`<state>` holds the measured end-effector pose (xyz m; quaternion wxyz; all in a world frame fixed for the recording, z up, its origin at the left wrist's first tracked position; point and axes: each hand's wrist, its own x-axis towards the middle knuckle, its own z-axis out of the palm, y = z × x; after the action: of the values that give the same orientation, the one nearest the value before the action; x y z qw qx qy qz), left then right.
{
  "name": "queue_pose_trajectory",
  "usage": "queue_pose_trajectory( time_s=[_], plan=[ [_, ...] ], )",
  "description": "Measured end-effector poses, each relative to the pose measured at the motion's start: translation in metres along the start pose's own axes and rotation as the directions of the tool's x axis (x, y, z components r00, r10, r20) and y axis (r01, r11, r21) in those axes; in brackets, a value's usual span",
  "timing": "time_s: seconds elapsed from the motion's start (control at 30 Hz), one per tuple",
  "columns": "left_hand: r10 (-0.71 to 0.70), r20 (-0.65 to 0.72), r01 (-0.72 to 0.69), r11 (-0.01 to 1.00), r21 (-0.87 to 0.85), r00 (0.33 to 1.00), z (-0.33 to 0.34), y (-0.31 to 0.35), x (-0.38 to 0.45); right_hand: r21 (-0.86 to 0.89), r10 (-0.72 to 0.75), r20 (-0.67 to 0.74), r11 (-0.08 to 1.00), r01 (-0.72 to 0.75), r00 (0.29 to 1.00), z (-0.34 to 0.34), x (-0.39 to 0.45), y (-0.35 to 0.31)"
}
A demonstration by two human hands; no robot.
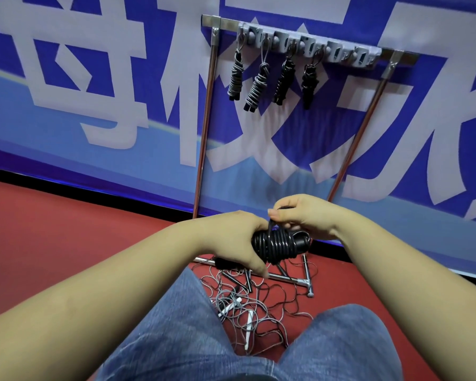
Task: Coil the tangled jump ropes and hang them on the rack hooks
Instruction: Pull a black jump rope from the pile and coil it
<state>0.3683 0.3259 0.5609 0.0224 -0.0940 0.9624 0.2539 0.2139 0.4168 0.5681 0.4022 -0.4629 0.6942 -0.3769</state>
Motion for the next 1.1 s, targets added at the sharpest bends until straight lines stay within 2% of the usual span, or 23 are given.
queue_pose_trajectory(
  time_s=[0.13, 0.23, 0.4, 0.53, 0.6, 0.7, 0.8, 0.97, 1.03, 1.1],
  plan=[
    [0.005, -0.035, -0.014, 0.961, -0.275, 0.999, 0.004, 0.002, -0.003, 0.222, 0.05, 0.015, 0.974, -0.052, 0.999, 0.001, 0.0, 0.018],
    [-0.025, -0.065, -0.012, 0.857, -0.516, 0.998, 0.004, 0.001, -0.003, 0.385, 0.111, 0.017, 0.917, -0.109, 0.994, 0.0, 0.0, 0.027],
    [-0.132, -0.146, -0.051, 0.547, -0.836, 0.98, 0.002, -0.002, -0.002, 0.465, 0.1, 0.012, 0.881, -0.094, 0.995, 0.009, -0.006, 0.028],
    [-0.121, -0.143, -0.104, 0.284, -0.953, 0.982, -0.002, 0.0, -0.005, 0.496, 0.079, 0.005, 0.865, -0.071, 0.997, 0.017, -0.008, 0.028],
    [-0.138, -0.13, -0.098, 0.218, -0.971, 0.982, -0.003, -0.002, -0.005, 0.518, 0.063, 0.002, 0.854, -0.055, 0.998, 0.02, -0.01, 0.029],
    [-0.155, -0.115, -0.085, 0.188, -0.978, 0.981, -0.002, -0.004, -0.004, 0.551, 0.06, -0.015, 0.834, -0.042, 0.998, 0.019, -0.013, 0.03],
    [-0.15, -0.098, -0.066, 0.208, -0.976, 0.984, 0.001, -0.006, -0.004, 0.507, 0.039, -0.09, 0.862, 0.012, 0.995, 0.013, -0.015, 0.027],
    [-0.144, -0.136, -0.092, 0.276, -0.957, 0.98, 0.007, -0.011, -0.005, 0.246, -0.028, -0.282, 0.964, 0.101, 0.959, -0.001, -0.015, 0.014],
    [-0.141, -0.184, -0.129, 0.331, -0.935, 0.973, 0.009, -0.012, -0.004, 0.17, -0.066, -0.329, 0.977, 0.127, 0.942, -0.003, -0.015, 0.008],
    [-0.156, -0.207, -0.146, 0.334, -0.931, 0.966, 0.009, -0.013, -0.002, 0.118, -0.092, -0.377, 0.982, 0.147, 0.922, -0.003, -0.015, 0.004]
  ],
)
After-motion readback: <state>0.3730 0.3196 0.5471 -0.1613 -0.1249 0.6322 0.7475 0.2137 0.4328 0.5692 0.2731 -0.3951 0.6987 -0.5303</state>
